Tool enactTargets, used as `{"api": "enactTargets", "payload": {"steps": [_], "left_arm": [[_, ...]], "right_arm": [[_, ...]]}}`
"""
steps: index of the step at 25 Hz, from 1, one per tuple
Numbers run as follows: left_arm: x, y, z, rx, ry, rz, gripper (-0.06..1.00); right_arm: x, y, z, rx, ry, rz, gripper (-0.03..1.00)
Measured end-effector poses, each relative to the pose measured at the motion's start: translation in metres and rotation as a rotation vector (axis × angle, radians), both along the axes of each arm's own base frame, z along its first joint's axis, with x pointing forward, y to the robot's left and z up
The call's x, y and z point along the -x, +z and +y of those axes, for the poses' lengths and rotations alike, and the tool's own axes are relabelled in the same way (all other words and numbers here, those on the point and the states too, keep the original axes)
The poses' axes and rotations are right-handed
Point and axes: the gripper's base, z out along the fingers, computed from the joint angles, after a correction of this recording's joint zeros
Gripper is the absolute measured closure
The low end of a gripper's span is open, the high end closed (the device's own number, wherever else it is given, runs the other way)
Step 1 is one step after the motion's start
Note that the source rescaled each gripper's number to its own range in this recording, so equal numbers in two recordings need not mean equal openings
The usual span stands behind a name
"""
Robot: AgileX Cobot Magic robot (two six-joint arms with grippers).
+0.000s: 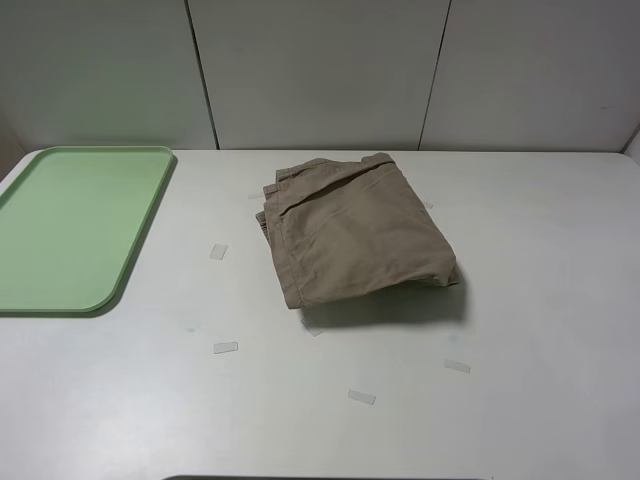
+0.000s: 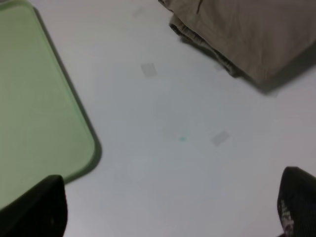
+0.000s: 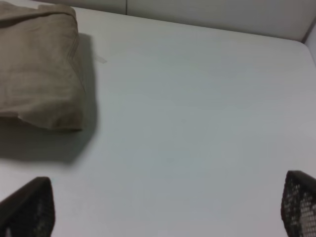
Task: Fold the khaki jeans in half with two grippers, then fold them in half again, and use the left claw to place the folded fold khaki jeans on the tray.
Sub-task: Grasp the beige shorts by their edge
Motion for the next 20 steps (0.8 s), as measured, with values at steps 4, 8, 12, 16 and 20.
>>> {"api": "enactTargets", "payload": {"steps": [4, 8, 12, 16, 20], "left_arm": [[-0.045, 0.017, -0.021, 0.022, -0.001, 0.058, 0.11], [-0.096, 0.023, -0.047, 0.119, 0.010, 0.154, 0.11], [-0.141, 0.011, -0.060, 0.231, 0.014, 0.268, 0.11], [-0.174, -0.009, -0.062, 0.331, -0.019, 0.346, 0.11], [-0.197, -0.027, -0.059, 0.421, -0.013, 0.399, 0.12]], "right_arm": [[0.000, 0.000, 0.000, 0.000, 0.000, 0.000, -0.03], [0.000, 0.000, 0.000, 0.000, 0.000, 0.000, -0.03], [0.000, 0.000, 0.000, 0.000, 0.000, 0.000, -0.03], [0.000, 0.000, 0.000, 0.000, 0.000, 0.000, -0.03], [0.000, 0.000, 0.000, -0.001, 0.000, 0.000, -0.03]]}}
